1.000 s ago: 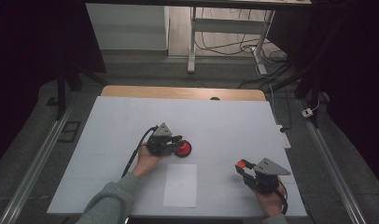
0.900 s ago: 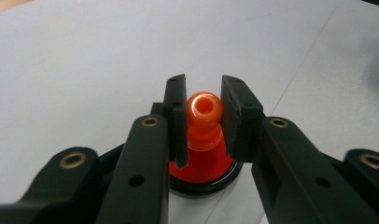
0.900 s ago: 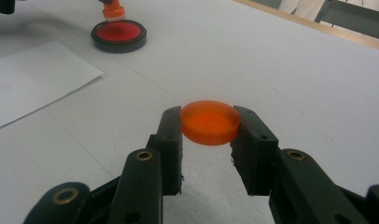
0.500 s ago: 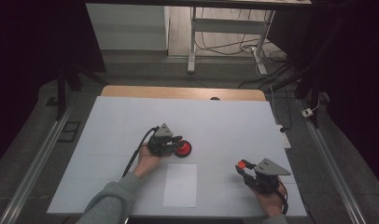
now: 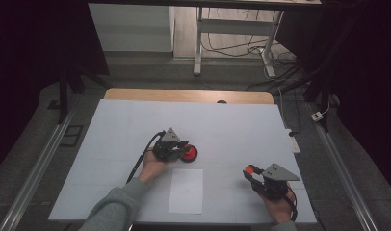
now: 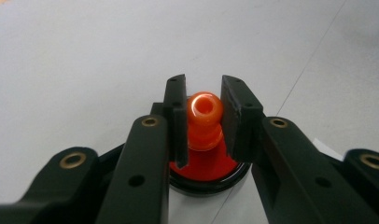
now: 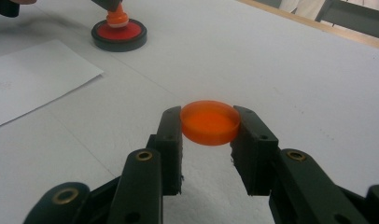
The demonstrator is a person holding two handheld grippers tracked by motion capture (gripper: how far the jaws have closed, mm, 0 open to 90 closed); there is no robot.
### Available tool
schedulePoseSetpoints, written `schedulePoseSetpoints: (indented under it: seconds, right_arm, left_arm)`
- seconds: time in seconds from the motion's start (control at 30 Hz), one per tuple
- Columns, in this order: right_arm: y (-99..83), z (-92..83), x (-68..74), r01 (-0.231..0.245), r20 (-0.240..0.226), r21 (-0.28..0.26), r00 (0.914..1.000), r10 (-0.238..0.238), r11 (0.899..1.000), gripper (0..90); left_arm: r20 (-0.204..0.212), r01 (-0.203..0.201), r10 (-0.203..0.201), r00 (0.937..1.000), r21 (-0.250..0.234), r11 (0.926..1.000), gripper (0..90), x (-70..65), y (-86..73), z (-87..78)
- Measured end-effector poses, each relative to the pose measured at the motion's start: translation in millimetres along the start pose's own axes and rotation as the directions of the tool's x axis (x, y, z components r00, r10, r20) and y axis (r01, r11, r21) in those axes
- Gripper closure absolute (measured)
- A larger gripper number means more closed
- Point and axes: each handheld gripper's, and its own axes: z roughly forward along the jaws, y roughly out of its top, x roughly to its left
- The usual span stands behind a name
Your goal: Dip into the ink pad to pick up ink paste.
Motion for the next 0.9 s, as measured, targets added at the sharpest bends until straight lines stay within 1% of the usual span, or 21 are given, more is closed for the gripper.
schedulePoseSetpoints:
  seconds: [0.07,0.2,0.3,0.47,0.6,0.77,0.9]
  right_arm:
    - [0.0,0.1,0.0,0.001,-0.001,0.0,1.0,-0.001,1.0,64.2]
    - [-0.1,0.1,0.1,0.001,-0.001,0.001,1.0,-0.001,1.0,64.2]
    - [0.0,0.3,0.2,0.004,0.001,0.005,1.0,-0.004,1.0,64.2]
    - [0.0,0.9,1.2,0.002,-0.004,0.001,1.0,-0.002,1.0,64.2]
    - [0.4,0.0,1.9,0.0,-0.002,0.004,1.0,0.0,1.0,64.2]
    - [0.2,0.3,1.7,0.002,-0.002,0.005,1.0,-0.002,1.0,64.2]
    - [0.2,0.7,2.2,0.006,-0.005,0.009,1.0,-0.006,1.0,64.2]
  left_arm:
    - [0.001,0.0,0.0,1.0,0.014,0.9999,72.8,0.3,-1.1,1.9]
    - [0.006,0.011,-0.011,0.9999,0.015,0.9998,72.8,0.8,-2.2,2.7]
    - [-0.002,0.001,-0.001,1.0,0.018,0.9998,72.9,-0.6,-2.4,3.5]
    - [-0.025,-0.03,0.031,0.9992,0.027,0.9992,73.0,-4.4,-1.5,4.6]
    - [-0.018,-0.024,0.024,0.9996,0.024,0.9994,73.1,-3.1,-2.2,5.0]
    - [-0.018,-0.022,0.023,0.9996,0.024,0.9995,73.1,-3.2,-2.5,5.2]
    - [-0.004,-0.004,0.004,1.0,0.016,0.9999,73.1,-0.9,-4.0,5.1]
